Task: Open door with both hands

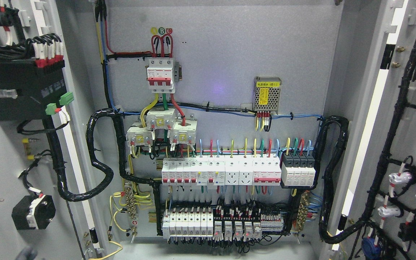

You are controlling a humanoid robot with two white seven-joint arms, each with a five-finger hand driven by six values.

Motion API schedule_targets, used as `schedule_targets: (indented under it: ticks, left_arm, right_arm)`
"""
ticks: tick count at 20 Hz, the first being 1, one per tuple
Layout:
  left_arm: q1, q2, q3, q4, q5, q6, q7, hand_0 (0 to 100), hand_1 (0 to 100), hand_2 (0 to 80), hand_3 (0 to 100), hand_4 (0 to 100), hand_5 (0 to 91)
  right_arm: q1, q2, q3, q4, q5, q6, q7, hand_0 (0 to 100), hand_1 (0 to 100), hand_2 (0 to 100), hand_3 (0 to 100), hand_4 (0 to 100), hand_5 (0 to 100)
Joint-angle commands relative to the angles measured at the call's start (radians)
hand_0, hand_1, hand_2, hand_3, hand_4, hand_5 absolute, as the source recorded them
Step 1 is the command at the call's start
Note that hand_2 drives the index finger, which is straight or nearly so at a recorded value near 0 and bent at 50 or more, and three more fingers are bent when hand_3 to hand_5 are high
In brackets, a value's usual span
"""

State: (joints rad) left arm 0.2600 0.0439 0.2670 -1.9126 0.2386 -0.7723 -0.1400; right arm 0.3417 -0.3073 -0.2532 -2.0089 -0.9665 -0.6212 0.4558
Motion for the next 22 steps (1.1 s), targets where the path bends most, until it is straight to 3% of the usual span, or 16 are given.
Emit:
schedule_targets:
  ticks: [1, 3, 11, 17, 22]
  left_arm:
    - [-0.022, 0.152, 0.261, 0.212, 0.093, -0.924, 0.017, 0, 0, 0.0, 0, 0, 0.0]
    - [-0.074, 0.215, 0.256, 0.317, 0.094, -0.918, 0.029, 0, 0, 0.0, 0, 0, 0.0]
    - [-0.264, 0.326, 0.242, 0.644, 0.088, -0.912, 0.029, 0, 0, 0.0, 0, 0, 0.0]
    - [-0.330, 0.396, 0.238, 0.802, 0.093, -0.900, 0.030, 0, 0, 0.0, 0, 0, 0.0]
    - [-0.363, 0.438, 0.120, 0.851, 0.094, -0.903, 0.033, 0, 0, 0.0, 0, 0, 0.0]
  right_arm:
    - [0.020, -0.010, -0.069, 0.022, -0.008, 0.000, -0.008, 0, 0, 0, 0, 0, 0]
    - [0.029, 0.000, -0.086, 0.022, -0.008, 0.000, -0.008, 0, 0, 0, 0, 0, 0]
    - [0.080, 0.005, -0.104, 0.030, -0.092, -0.002, -0.008, 0, 0, 0, 0, 0, 0]
    - [0.097, 0.005, -0.115, 0.035, -0.101, -0.002, -0.008, 0, 0, 0, 0, 0, 0]
    - [0.114, 0.004, -0.116, 0.048, -0.144, -0.002, -0.008, 0, 0, 0, 0, 0, 0]
